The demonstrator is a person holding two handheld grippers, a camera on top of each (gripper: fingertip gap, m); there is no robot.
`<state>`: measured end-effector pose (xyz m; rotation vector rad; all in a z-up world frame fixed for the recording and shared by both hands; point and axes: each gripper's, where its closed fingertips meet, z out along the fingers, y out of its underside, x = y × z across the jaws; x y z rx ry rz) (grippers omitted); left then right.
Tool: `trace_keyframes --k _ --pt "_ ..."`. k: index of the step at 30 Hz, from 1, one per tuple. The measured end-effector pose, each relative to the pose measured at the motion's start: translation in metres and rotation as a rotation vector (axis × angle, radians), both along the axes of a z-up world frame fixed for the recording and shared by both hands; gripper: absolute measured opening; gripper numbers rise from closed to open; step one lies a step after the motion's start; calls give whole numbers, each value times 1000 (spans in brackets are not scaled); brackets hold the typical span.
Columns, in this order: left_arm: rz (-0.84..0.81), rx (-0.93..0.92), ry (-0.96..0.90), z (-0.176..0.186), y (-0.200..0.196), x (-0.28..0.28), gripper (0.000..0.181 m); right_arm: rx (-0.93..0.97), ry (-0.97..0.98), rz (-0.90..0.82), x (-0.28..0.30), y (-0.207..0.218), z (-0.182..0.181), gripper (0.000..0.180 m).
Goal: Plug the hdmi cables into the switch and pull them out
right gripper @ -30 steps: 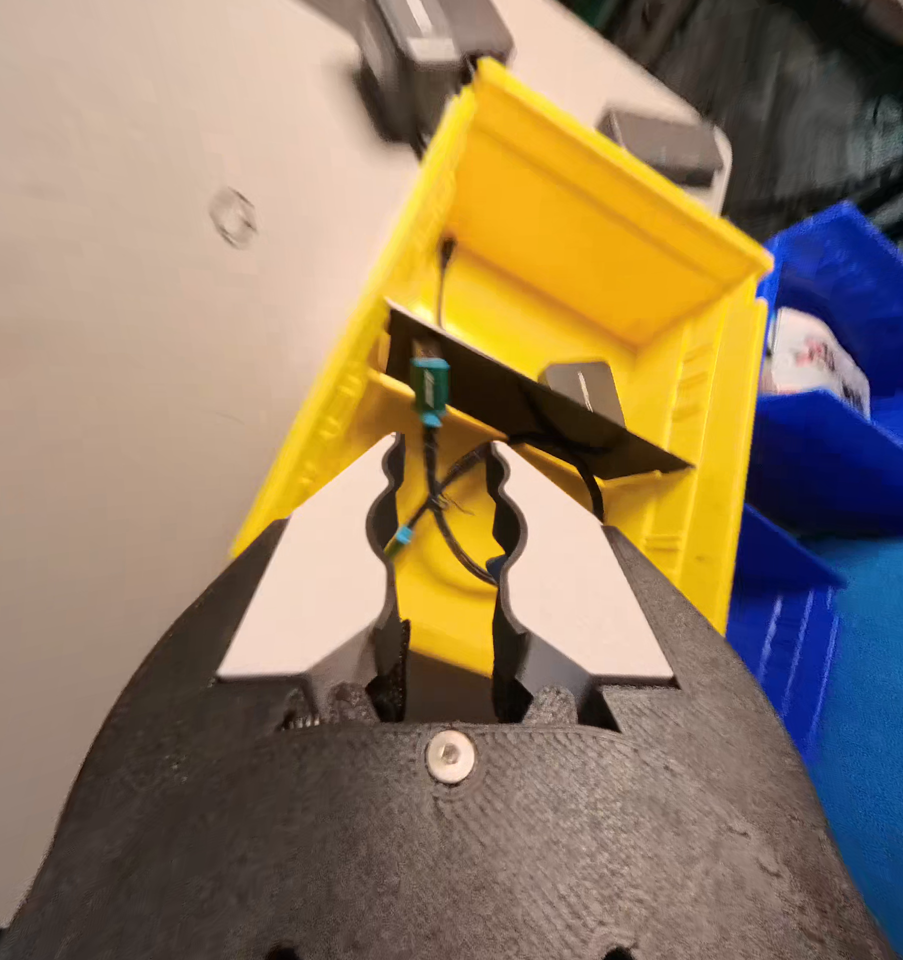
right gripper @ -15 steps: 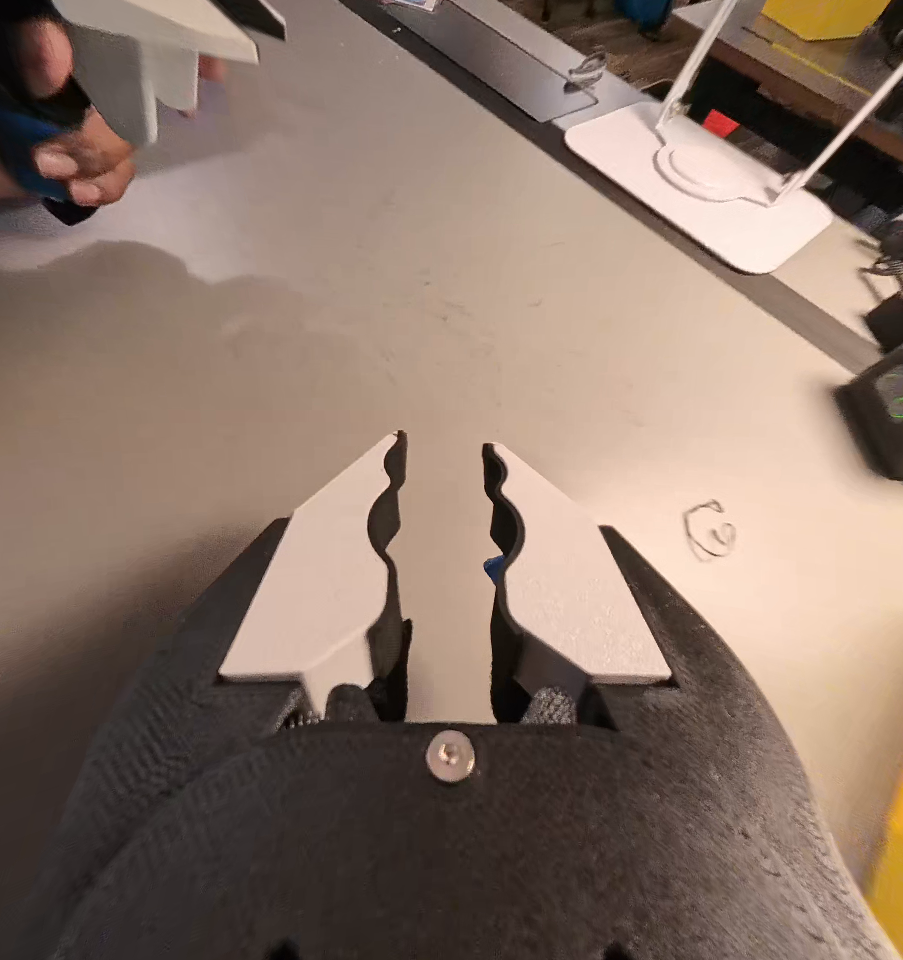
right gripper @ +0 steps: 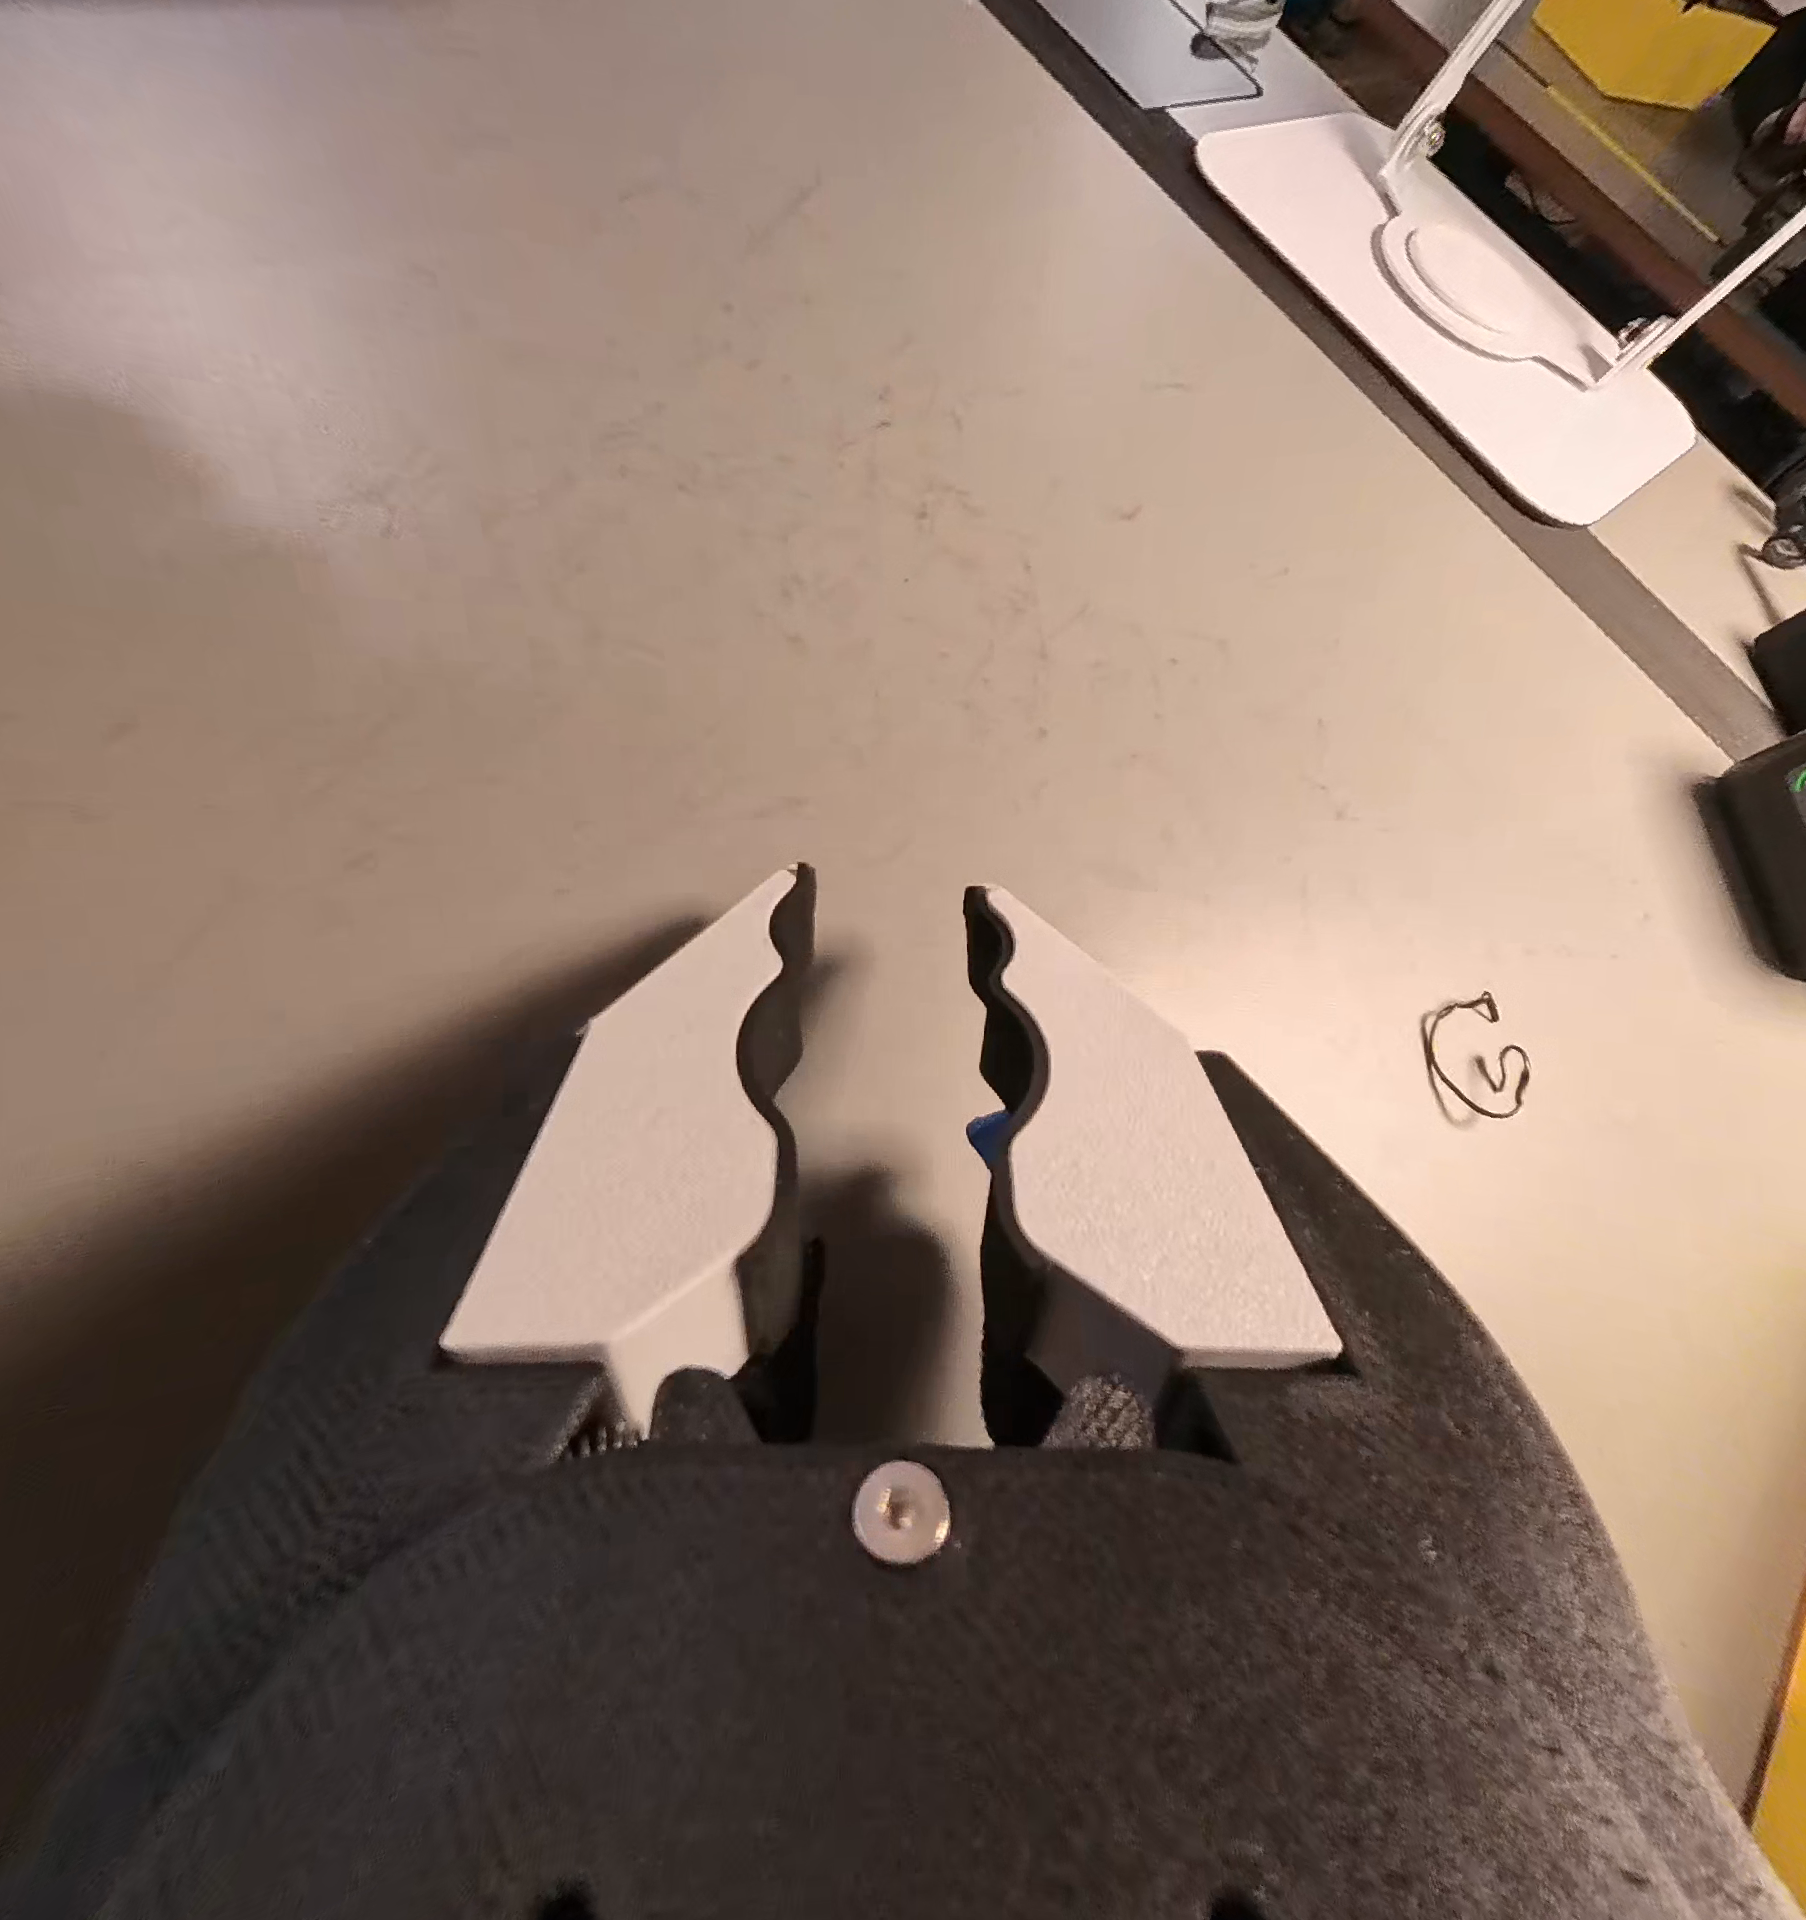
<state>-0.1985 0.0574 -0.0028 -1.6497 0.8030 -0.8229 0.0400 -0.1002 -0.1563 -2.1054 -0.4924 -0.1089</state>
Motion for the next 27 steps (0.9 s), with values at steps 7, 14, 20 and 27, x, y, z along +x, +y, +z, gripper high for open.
trace_keyframes --k 7,14,20,27 --pt "435 5 371 11 90 -168 57 13 53 12 0 -2 5 30" --pt "535 -228 603 -71 168 -240 54 7 34 19 -2 -4 3 30" --pt "481 -286 701 -101 193 -232 51 5 39 16 -1 -4 3 30" --pt "427 -298 754 -126 203 -222 24 1 58 18 -1 -4 4 30"
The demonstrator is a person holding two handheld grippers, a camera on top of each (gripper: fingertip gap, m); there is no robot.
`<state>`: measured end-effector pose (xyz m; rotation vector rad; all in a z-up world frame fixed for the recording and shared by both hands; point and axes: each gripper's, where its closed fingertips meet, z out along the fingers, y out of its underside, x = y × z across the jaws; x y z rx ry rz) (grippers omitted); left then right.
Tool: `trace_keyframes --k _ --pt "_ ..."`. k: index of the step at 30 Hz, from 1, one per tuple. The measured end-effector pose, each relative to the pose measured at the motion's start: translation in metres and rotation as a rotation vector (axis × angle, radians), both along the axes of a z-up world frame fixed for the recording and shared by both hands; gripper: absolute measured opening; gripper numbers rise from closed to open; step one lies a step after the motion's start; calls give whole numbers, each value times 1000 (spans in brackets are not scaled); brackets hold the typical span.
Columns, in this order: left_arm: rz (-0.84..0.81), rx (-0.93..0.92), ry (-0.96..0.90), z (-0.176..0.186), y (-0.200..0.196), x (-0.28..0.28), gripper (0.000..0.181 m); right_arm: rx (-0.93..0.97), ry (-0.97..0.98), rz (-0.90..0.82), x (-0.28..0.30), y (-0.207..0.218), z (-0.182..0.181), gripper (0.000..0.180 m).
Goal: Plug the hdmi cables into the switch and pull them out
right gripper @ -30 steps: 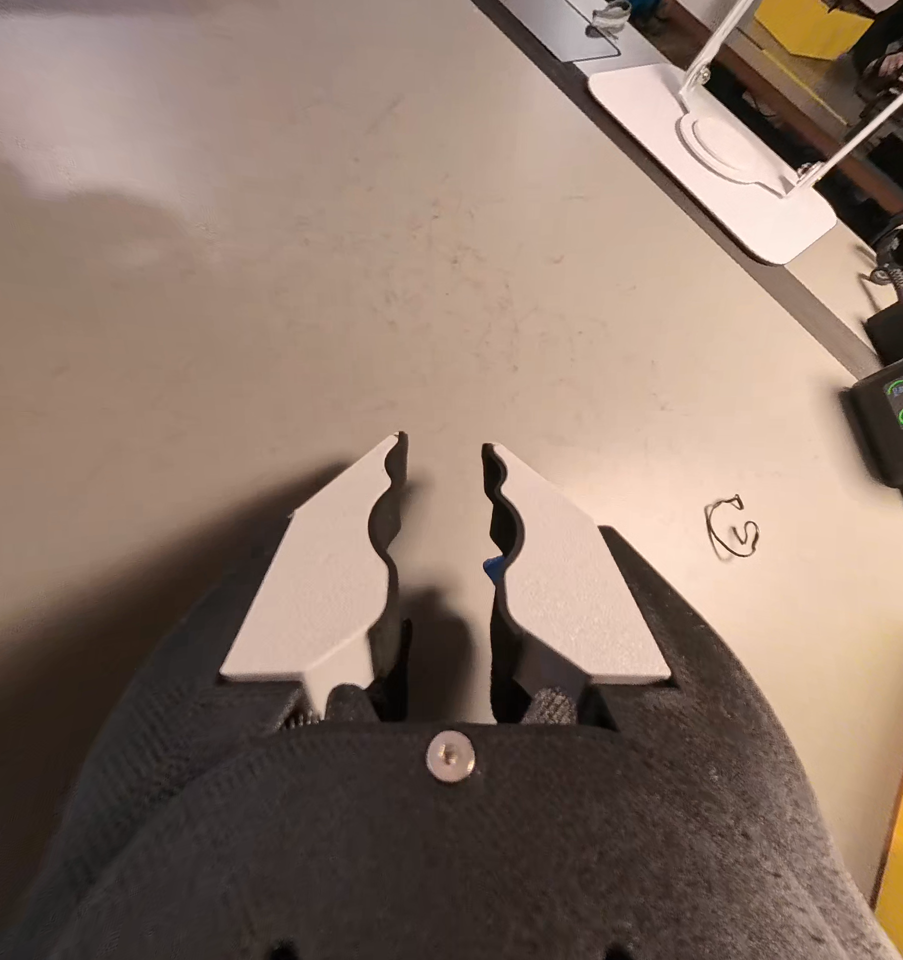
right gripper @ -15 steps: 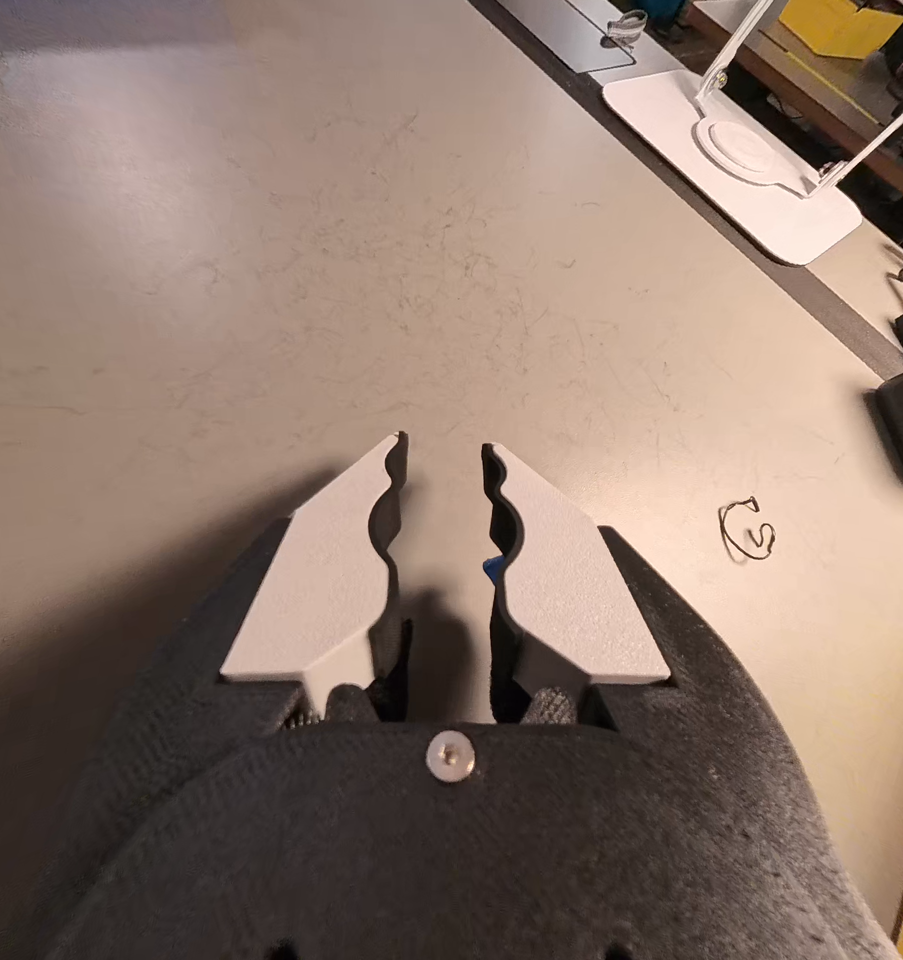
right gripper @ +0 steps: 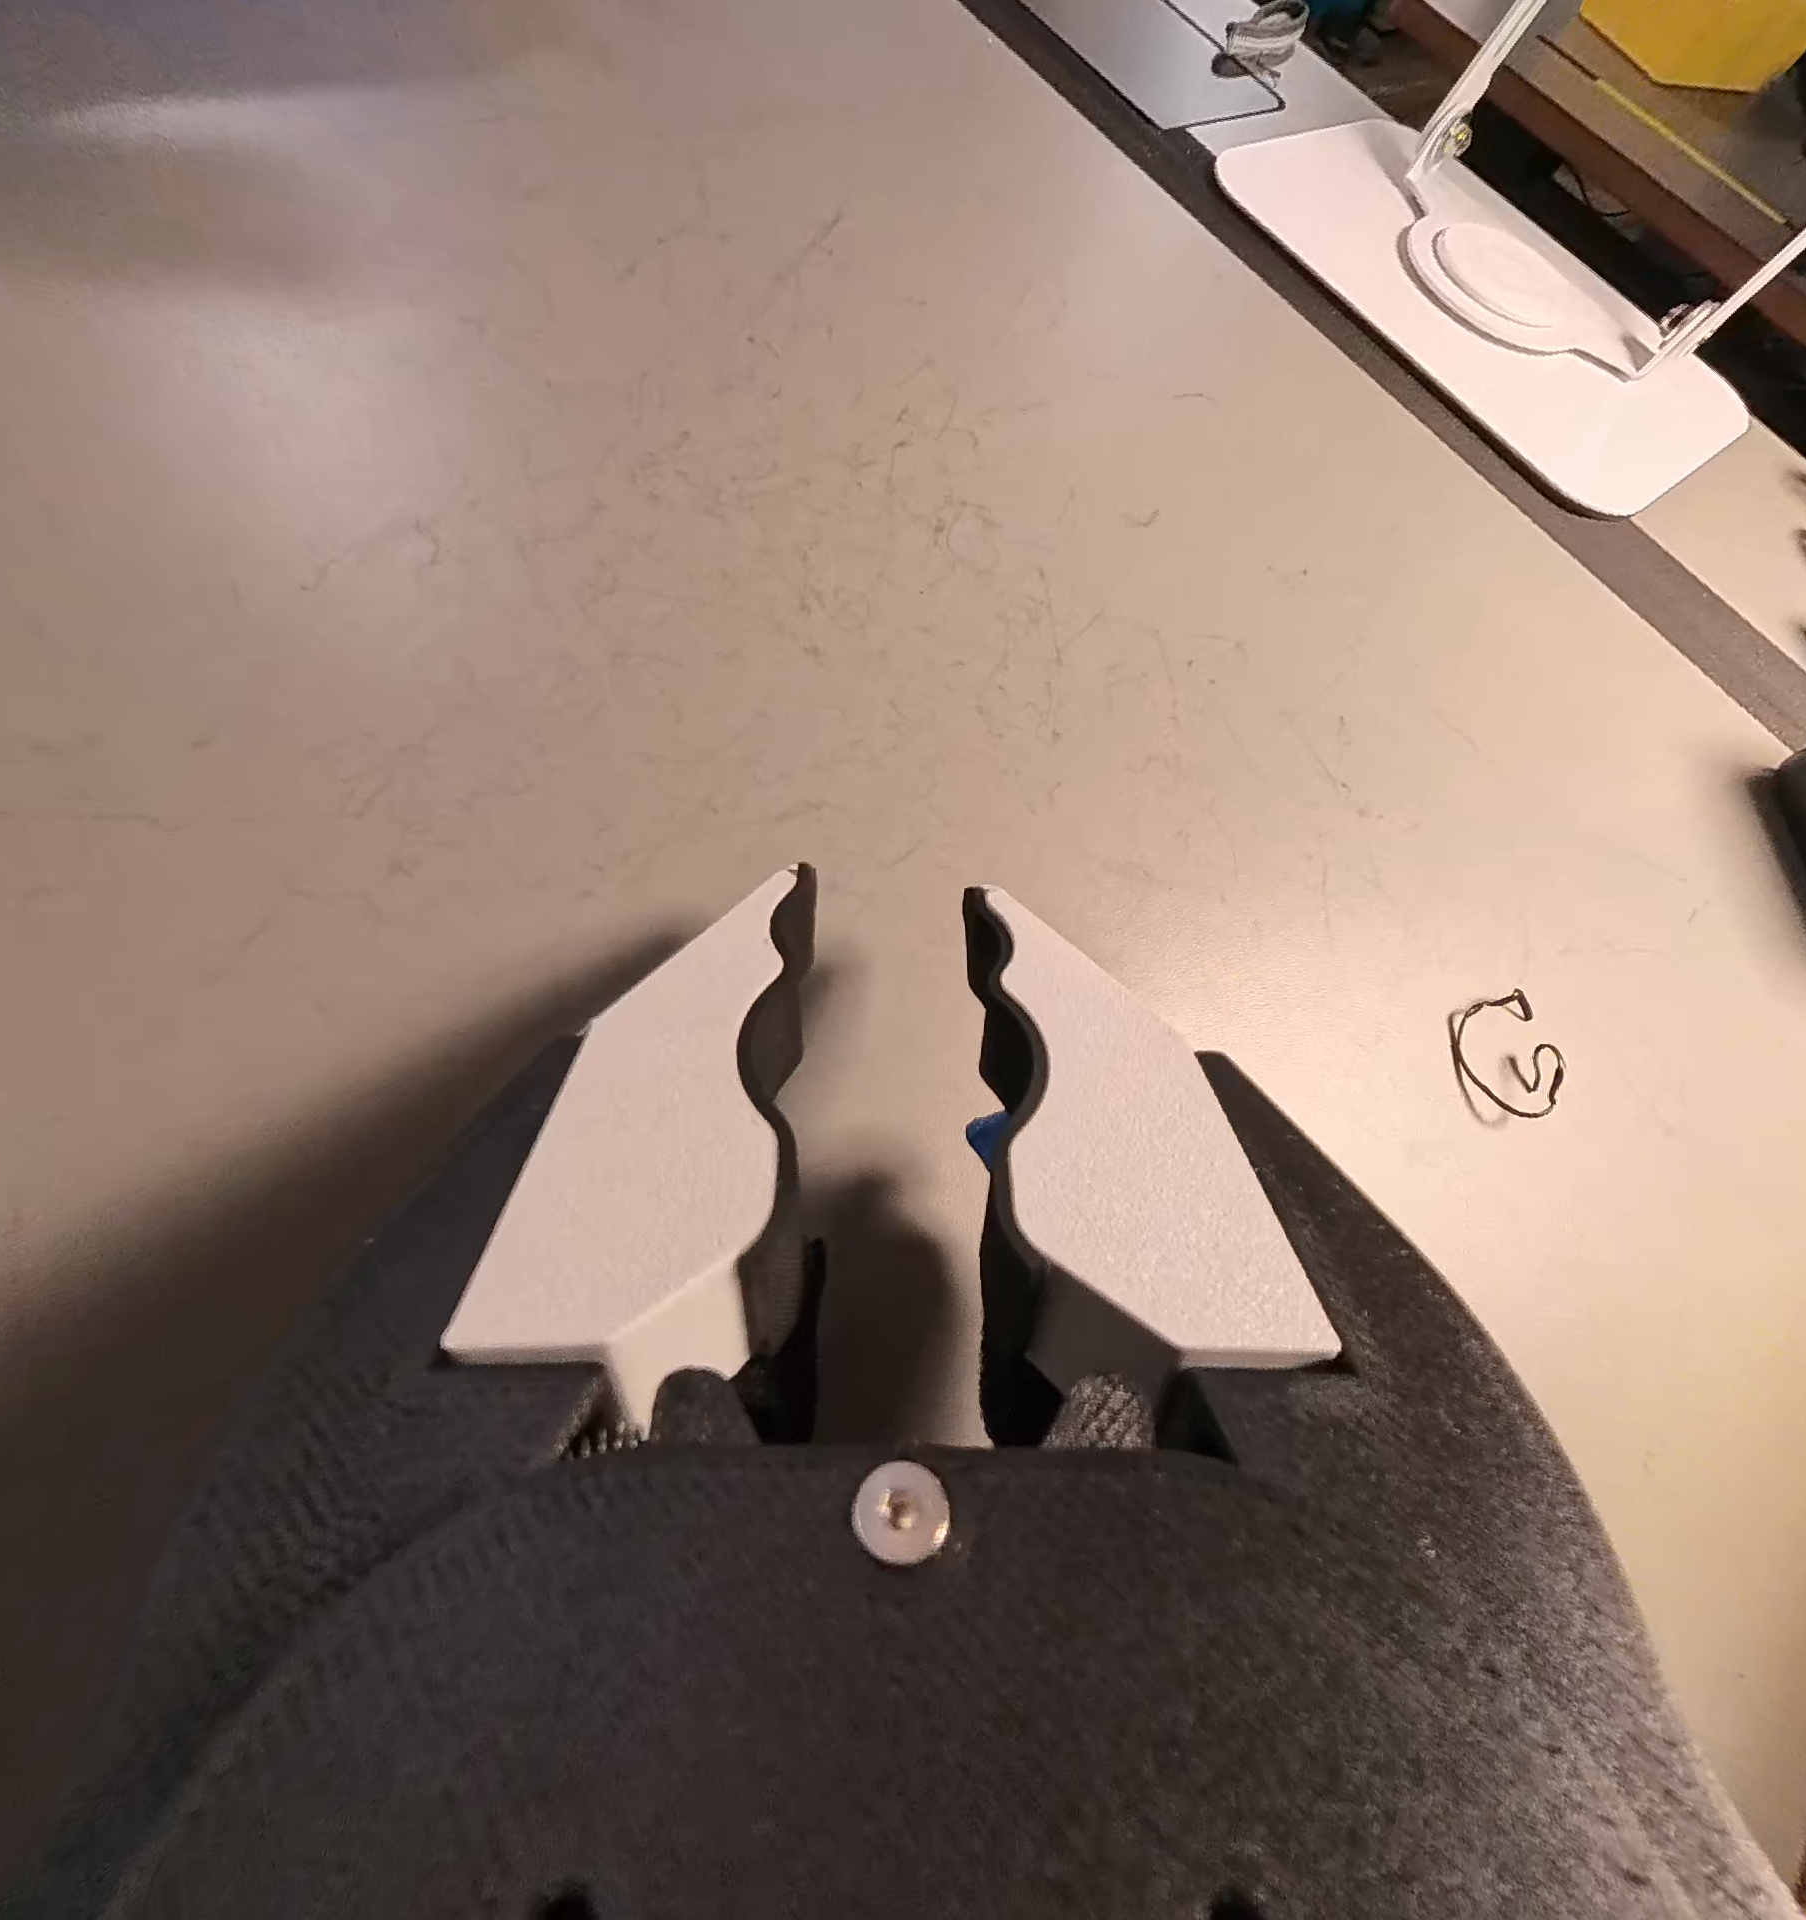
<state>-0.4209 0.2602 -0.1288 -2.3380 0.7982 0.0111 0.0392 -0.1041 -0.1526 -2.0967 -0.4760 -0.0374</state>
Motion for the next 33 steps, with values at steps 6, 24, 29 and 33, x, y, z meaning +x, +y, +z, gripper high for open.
trace_keyframes --k 6,24,29,33 --pt "29 172 13 42 -2 -8 23 10 27 8 -1 -1 3 30" --pt "-428 743 -131 334 -178 154 21 36 80 24 -2 -4 10 28" --pt "-688 592 -164 319 -215 247 21 51 113 22 -1 -4 14 28" --pt "-845 368 -169 247 -230 319 21 74 150 7 3 -5 20 28"
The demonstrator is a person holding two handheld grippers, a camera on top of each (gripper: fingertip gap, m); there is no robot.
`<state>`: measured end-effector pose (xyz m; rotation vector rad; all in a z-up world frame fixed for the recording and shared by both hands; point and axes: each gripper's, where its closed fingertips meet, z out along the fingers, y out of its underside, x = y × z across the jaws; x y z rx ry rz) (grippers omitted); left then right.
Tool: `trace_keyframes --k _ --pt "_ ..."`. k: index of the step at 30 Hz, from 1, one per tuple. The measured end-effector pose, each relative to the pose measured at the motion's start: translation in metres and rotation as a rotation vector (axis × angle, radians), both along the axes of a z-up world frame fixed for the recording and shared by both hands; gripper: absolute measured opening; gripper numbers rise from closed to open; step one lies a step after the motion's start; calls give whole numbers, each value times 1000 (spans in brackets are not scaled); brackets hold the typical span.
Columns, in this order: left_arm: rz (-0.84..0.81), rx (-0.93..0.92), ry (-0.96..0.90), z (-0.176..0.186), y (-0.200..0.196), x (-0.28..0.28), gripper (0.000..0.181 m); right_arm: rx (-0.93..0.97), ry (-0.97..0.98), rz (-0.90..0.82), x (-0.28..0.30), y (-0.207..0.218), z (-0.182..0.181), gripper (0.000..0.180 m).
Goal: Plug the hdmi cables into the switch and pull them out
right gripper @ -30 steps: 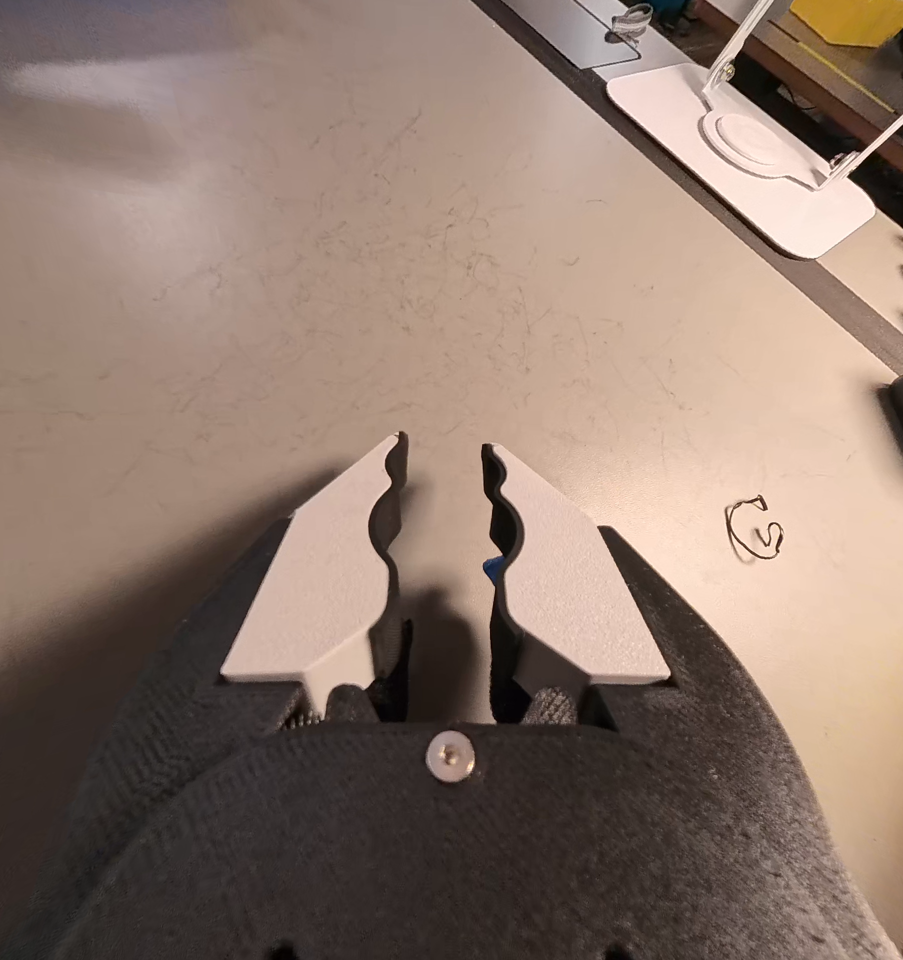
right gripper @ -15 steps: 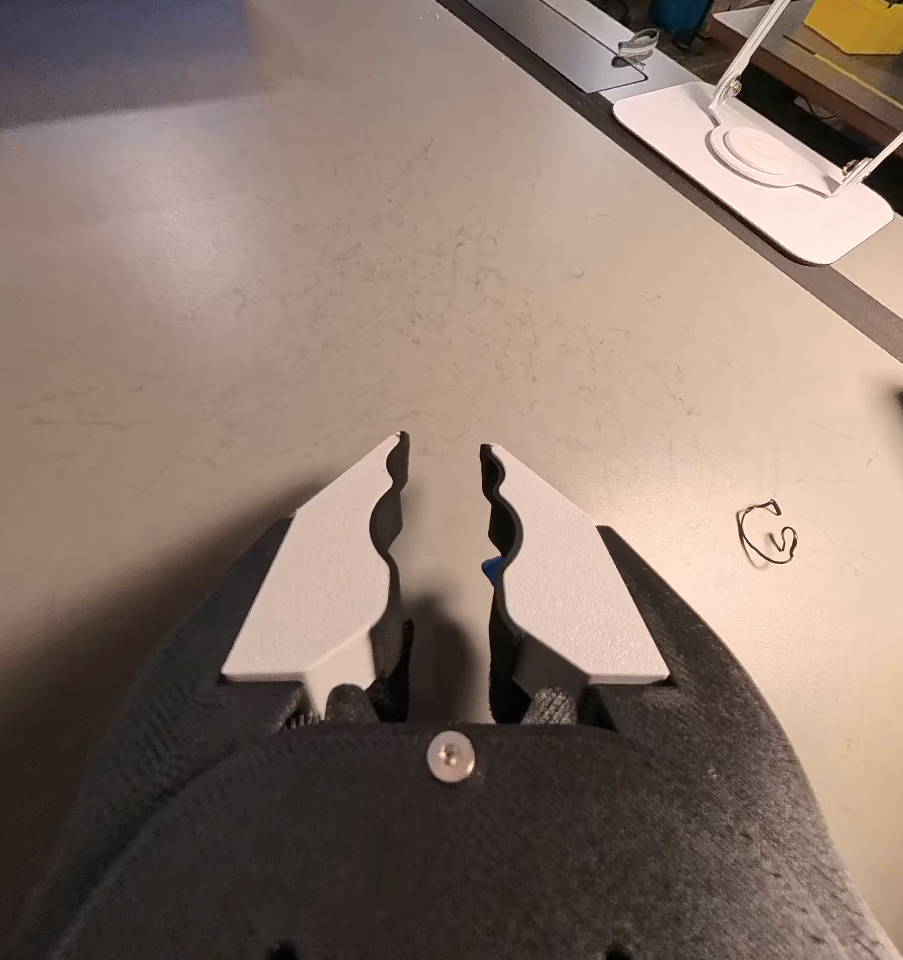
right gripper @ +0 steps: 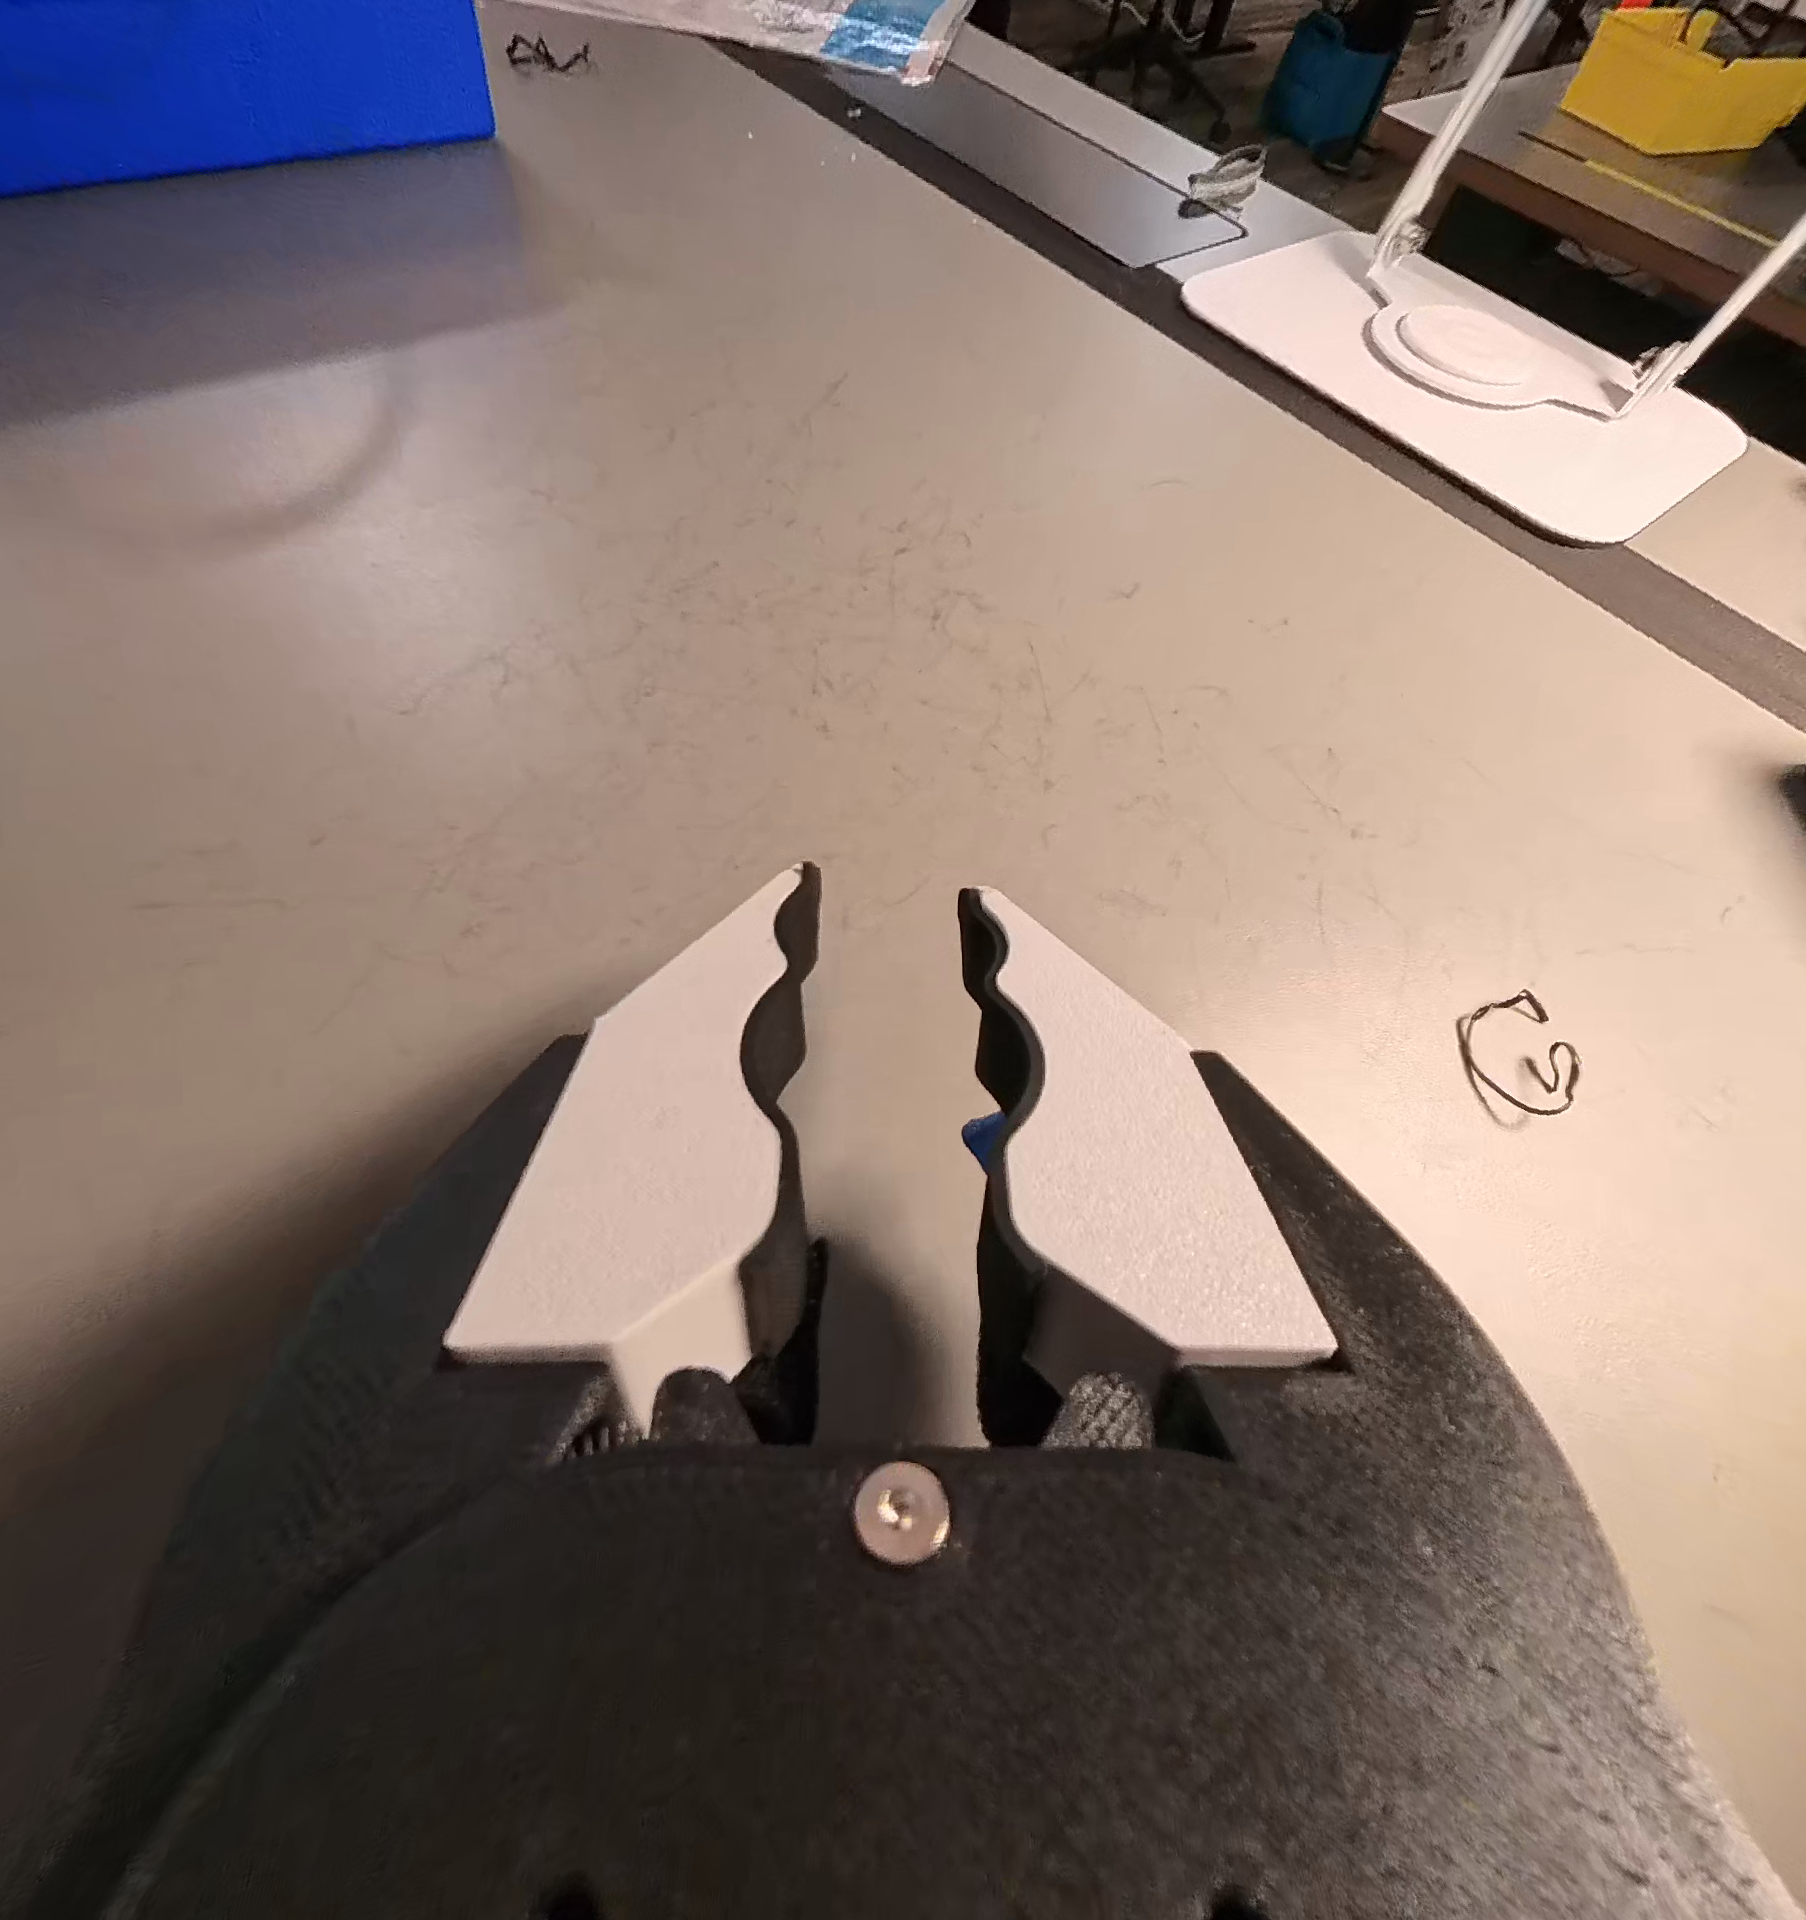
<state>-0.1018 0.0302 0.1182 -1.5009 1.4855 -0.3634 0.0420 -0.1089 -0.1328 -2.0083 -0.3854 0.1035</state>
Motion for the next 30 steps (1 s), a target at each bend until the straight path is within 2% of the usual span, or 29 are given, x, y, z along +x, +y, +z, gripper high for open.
trace_keyframes --k 4,8,12,17,20,24,27,30 --pt "-72 -191 129 -102 -7 48 20 38 77 -32 8 0 10 27" --pt "-88 -303 249 -192 -17 70 20 54 164 -56 16 -1 16 25" --pt "-108 -353 322 -243 -28 77 20 55 204 -59 19 -1 18 24" --pt "-119 -417 363 -278 -32 75 27 51 183 -50 16 -1 16 25" --pt "-122 -486 262 -271 -33 76 36 55 190 -50 16 -2 17 24" --pt "-178 -543 32 -210 -44 60 50 57 202 -53 18 -2 18 25" --pt "-157 -432 -75 -157 -35 15 59 57 201 -50 17 -2 18 25" --pt "-12 -290 -124 -116 3 -53 64 51 196 -45 16 -2 17 25"
